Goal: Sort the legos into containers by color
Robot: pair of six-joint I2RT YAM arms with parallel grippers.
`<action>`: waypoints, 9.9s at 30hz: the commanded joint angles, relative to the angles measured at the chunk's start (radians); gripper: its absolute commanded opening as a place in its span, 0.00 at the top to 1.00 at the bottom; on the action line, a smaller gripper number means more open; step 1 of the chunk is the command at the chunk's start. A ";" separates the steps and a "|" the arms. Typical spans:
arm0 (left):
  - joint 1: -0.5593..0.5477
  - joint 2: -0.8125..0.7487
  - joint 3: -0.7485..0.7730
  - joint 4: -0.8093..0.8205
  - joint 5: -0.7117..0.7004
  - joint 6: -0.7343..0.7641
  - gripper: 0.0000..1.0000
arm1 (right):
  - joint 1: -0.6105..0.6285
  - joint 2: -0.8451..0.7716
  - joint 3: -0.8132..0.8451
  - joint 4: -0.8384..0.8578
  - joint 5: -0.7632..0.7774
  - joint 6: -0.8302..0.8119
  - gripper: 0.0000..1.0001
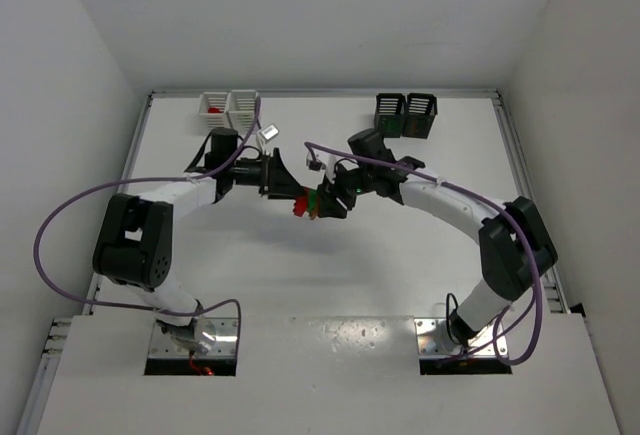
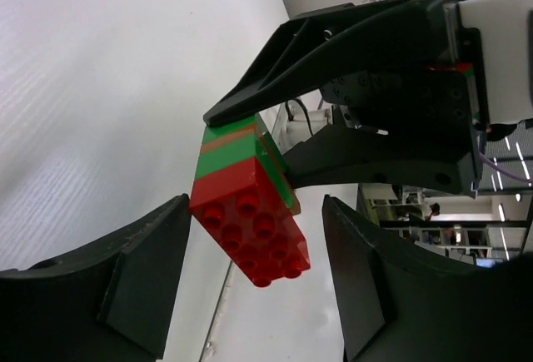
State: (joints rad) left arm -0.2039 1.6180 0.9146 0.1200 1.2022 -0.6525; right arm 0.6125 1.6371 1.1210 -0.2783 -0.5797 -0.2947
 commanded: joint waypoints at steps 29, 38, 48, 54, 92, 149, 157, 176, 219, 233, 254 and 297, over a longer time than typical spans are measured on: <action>0.242 -0.015 0.110 -0.209 0.112 0.230 0.82 | -0.017 -0.100 -0.165 0.064 0.049 -0.052 0.99; 0.233 -0.145 0.070 -0.276 -0.004 0.395 0.82 | -0.069 -0.037 -0.039 0.137 0.162 0.193 1.00; 0.325 -0.374 0.061 -0.276 -0.187 0.456 0.82 | -0.140 0.229 0.443 0.042 0.220 0.364 1.00; 0.356 -0.406 0.041 -0.286 -0.168 0.456 0.82 | -0.213 0.345 0.626 0.051 0.483 0.373 1.00; 0.276 -0.359 0.041 -0.197 -0.239 0.366 0.79 | -0.471 0.515 0.835 0.013 0.439 0.391 0.25; 0.116 -0.368 0.014 -0.206 0.195 0.395 0.79 | -0.056 0.247 0.257 0.482 -0.858 0.885 0.56; 0.116 -0.368 0.013 -0.206 0.195 0.395 0.79 | -0.056 0.256 0.266 0.482 -0.838 0.885 0.42; 0.107 -0.359 0.013 -0.215 0.195 0.395 0.90 | -0.077 0.233 0.306 0.248 -0.787 0.652 0.41; 0.185 -0.349 0.018 -0.238 0.149 0.418 0.98 | -0.088 0.086 0.163 0.074 -0.715 0.413 1.00; 0.228 -0.320 0.030 -0.341 0.077 0.536 0.98 | -0.138 0.076 0.149 0.007 -0.675 0.348 1.00; 0.330 0.293 0.717 -0.074 -0.977 0.442 0.98 | -0.200 0.036 0.089 0.016 -0.580 0.348 1.00; 0.353 0.410 0.934 -0.134 -0.462 0.418 0.35 | -0.237 0.038 0.089 0.024 -0.542 0.358 1.00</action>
State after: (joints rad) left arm 0.1513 2.1658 1.8542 -0.0200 0.3744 -0.2455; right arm 0.3904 1.7210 1.2022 -0.2886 -1.1229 0.0818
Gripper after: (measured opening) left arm 0.664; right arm 0.358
